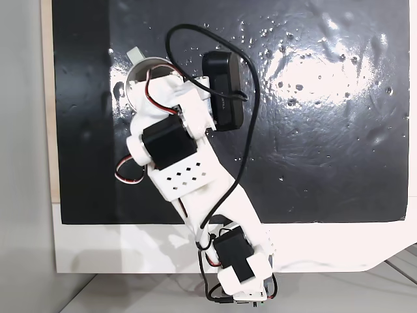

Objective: Grasp a pengrip and put it in the cup.

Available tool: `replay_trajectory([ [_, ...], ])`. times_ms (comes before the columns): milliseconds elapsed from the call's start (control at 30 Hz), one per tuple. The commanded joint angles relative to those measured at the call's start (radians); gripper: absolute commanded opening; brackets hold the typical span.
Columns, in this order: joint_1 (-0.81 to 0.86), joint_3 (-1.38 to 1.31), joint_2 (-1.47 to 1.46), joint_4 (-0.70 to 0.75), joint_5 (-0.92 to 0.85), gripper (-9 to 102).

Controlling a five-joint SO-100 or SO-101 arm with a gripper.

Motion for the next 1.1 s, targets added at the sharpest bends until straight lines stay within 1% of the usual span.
replay_trajectory([
  [0, -0.002, -0.095, -0.002, -0.057, 0.011, 0],
  [233, -0.017, -0.104, -0.021, -0.071, 0.009, 0],
  [267, -0.018, -0.104, -0.023, -0.067, 0.006, 2],
  [300, -0.018, -0.104, -0.023, -0.061, -0.002, 6],
  [400, -0.018, -0.104, -0.015, -0.048, -0.005, 29],
  [467, -0.015, -0.104, -0.011, -0.044, -0.014, 38],
  [567, -0.011, -0.104, -0.011, -0.04, -0.021, 40],
  [1067, -0.012, -0.114, -0.012, -0.029, -0.025, 39],
])
